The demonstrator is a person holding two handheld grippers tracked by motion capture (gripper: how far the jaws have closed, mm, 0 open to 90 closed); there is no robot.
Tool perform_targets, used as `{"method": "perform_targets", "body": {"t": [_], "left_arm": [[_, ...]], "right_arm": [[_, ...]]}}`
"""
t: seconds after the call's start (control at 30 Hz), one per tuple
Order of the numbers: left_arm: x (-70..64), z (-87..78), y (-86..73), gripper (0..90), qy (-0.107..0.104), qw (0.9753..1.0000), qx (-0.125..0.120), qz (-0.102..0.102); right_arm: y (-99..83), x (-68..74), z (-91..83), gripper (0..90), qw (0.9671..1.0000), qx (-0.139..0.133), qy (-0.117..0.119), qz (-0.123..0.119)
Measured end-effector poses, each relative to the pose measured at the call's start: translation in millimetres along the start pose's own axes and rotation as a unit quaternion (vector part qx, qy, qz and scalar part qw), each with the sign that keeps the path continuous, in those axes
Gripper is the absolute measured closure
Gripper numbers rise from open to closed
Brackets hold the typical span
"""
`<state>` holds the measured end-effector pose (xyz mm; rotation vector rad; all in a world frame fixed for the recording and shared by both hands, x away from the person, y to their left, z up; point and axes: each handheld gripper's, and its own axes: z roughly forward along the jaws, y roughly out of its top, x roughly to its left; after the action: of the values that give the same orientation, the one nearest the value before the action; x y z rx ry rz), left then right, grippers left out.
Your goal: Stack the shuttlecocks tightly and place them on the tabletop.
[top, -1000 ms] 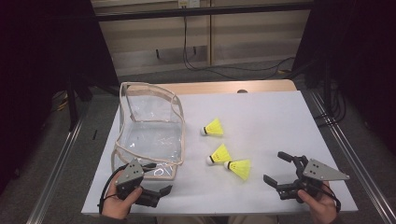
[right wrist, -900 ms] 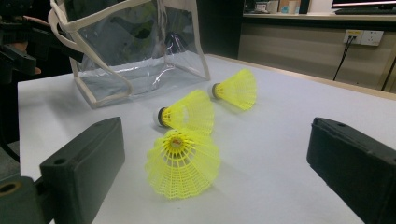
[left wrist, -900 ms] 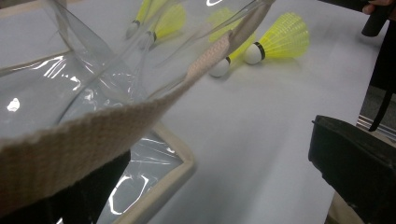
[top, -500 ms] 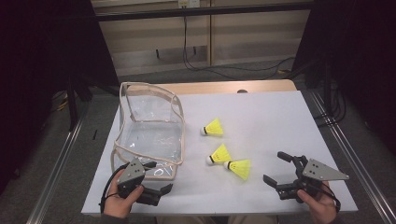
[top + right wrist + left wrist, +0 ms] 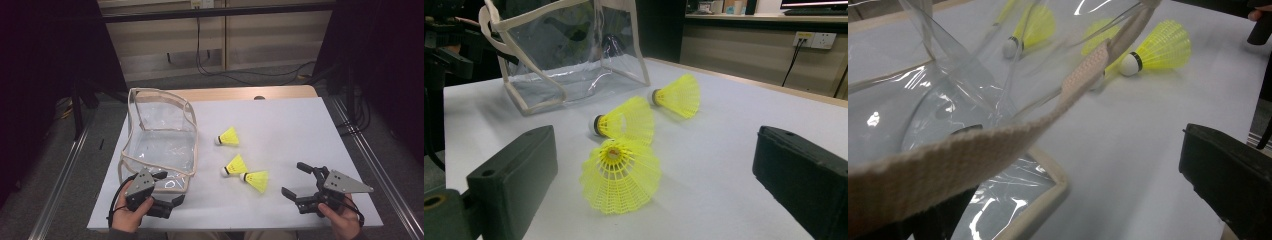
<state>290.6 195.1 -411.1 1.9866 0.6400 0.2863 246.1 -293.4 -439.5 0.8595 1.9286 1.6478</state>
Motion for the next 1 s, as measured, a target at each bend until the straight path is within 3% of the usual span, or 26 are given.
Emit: {"method": "perform_targets", "body": {"t": [0.53,0.9,1.0], "left_arm": [[7.0,4.8,-1.2,6.1,0.013,0.9998,-0.013,-0.004],[7.1,4.7,-2.4,6.0,0.01,0.9999,-0.01,0.003],[7.0,4.5,-2.5,5.9,0.009,0.9999,-0.009,0.004]], "right_arm": [[0.0,-0.1,0.1,3.7,1.0,0.001,0.0,0.0],[4.9,-0.6,-0.6,3.8,1.0,-0.003,-0.006,0.007],[7.5,1.0,2.9,3.9,0.9999,0.008,-0.008,-0.012]]}}
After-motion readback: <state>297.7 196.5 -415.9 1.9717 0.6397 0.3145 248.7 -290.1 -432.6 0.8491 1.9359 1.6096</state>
